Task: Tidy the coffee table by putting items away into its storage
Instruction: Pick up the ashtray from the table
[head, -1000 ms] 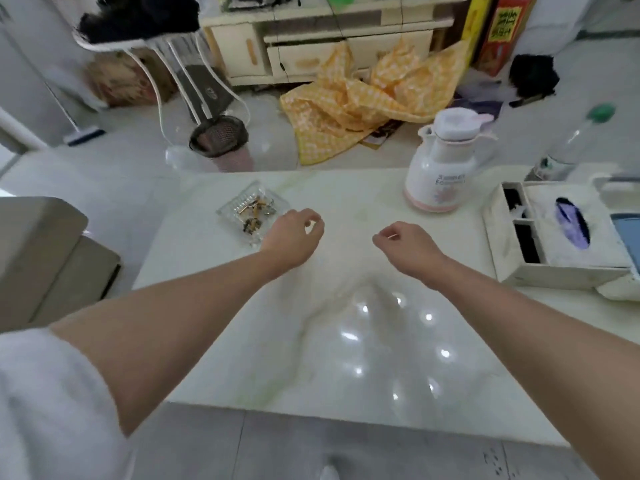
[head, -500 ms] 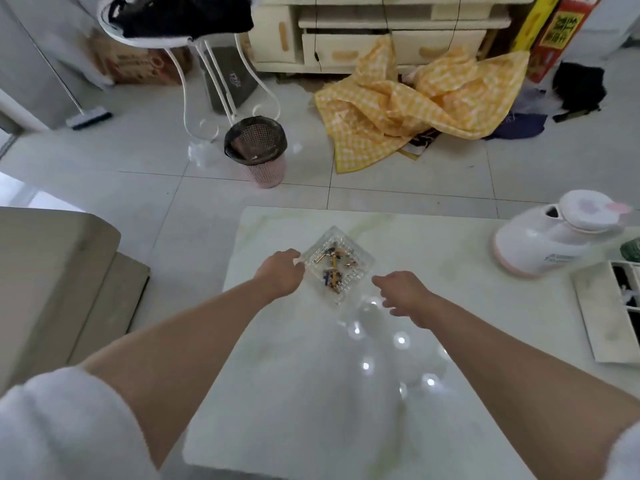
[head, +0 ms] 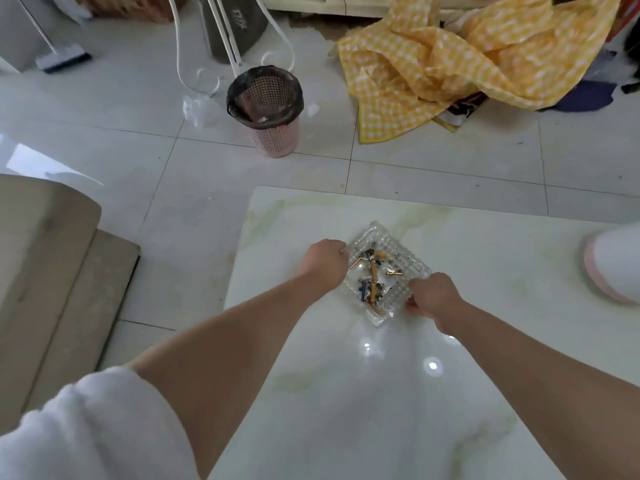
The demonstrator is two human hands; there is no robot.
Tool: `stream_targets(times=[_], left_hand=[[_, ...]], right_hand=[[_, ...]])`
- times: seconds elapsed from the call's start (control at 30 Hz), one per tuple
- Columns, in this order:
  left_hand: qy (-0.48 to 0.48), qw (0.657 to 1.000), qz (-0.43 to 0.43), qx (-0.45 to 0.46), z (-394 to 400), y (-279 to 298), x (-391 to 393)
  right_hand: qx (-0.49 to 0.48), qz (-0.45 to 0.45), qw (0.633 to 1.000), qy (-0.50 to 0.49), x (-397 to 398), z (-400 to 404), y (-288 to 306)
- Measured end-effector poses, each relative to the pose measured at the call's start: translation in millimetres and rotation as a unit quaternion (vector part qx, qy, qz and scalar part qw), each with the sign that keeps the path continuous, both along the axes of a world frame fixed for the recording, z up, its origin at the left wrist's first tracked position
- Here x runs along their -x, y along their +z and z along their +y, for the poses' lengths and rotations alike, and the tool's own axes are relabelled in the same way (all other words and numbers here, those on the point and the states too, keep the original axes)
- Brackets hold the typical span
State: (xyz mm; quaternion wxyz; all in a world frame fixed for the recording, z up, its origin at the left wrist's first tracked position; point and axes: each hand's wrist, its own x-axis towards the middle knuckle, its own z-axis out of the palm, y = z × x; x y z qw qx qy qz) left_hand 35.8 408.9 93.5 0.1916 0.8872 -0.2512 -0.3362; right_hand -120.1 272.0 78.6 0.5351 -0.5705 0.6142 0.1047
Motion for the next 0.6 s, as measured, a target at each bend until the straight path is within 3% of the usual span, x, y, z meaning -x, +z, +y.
stream_targets(times=[0.23, 0.43, 0.6], left_hand=[[0.076, 0.995, -0.057, 0.022, 33, -7, -4], [0.135, 0.987, -0.092, -0.004, 80, -4, -50], [0.172, 0.982, -0.082, 0.012, 108, -7, -80]], right_hand=[[0.099, -0.006, 0.988, 0.122, -45, 9, 8], [0.072, -0.039, 0.975, 0.207, -111, 40, 12], [0.05, -0.074, 0.971, 0.221, -140, 60, 6]])
